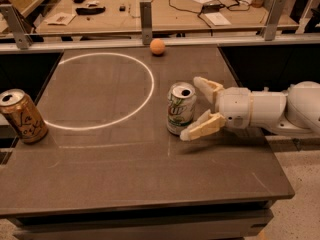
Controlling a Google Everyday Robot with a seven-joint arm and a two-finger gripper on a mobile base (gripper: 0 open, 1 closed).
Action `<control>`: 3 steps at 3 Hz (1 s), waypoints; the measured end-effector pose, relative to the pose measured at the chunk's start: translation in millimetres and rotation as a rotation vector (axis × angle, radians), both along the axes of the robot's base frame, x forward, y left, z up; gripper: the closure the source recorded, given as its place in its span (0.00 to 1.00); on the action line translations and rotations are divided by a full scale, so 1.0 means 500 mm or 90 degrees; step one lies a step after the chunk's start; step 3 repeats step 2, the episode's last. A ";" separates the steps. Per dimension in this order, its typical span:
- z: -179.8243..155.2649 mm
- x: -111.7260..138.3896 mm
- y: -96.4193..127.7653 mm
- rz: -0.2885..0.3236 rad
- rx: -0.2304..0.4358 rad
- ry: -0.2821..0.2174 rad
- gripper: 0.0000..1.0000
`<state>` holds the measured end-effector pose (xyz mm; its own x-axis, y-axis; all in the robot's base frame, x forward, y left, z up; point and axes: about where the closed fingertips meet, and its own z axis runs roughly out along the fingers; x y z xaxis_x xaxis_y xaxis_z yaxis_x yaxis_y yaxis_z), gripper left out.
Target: Place 7up can upright
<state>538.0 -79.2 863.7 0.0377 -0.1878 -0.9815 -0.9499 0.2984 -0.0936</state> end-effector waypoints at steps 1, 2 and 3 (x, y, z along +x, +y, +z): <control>0.021 0.019 -0.032 -0.031 -0.007 0.002 0.00; 0.021 0.019 -0.032 -0.031 -0.007 0.002 0.00; 0.021 0.019 -0.032 -0.031 -0.007 0.002 0.00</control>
Offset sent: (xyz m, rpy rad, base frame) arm 0.0081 -0.0139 0.0092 -0.0091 0.0020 -0.0426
